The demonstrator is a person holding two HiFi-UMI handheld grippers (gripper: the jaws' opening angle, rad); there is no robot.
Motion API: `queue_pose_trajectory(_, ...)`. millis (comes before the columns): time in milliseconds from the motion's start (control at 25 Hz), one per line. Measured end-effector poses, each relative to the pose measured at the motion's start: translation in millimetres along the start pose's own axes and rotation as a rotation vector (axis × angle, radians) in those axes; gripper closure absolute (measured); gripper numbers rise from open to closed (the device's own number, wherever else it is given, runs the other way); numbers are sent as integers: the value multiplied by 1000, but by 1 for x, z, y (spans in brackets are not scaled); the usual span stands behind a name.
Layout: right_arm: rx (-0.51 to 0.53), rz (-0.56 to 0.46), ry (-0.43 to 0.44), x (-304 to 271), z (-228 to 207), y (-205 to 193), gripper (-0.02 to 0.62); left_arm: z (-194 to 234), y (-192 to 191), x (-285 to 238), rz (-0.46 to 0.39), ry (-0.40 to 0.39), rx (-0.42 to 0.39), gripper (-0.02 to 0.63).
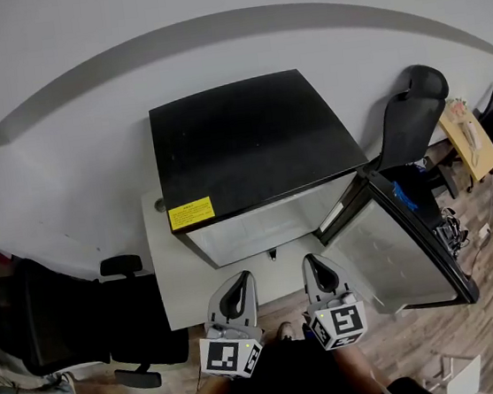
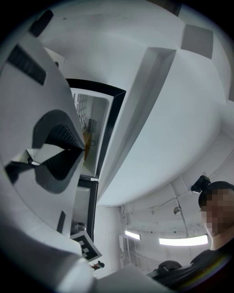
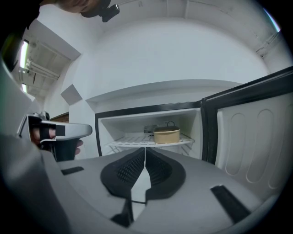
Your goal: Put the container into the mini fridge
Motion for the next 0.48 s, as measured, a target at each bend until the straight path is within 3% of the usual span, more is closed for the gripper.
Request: queue_pose_trajectory(480, -6, -17, 12, 5, 4, 5, 575, -2, 3, 4, -15, 7, 9, 598)
Point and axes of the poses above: the fingertips, and each gripper's own axes: x backward along the fingers, z to its left, y out of its top, the point moved 1 cm from there along x, backward along the fingers, and after that the axes turned 14 degrees about -x, right-handed, at the moved point
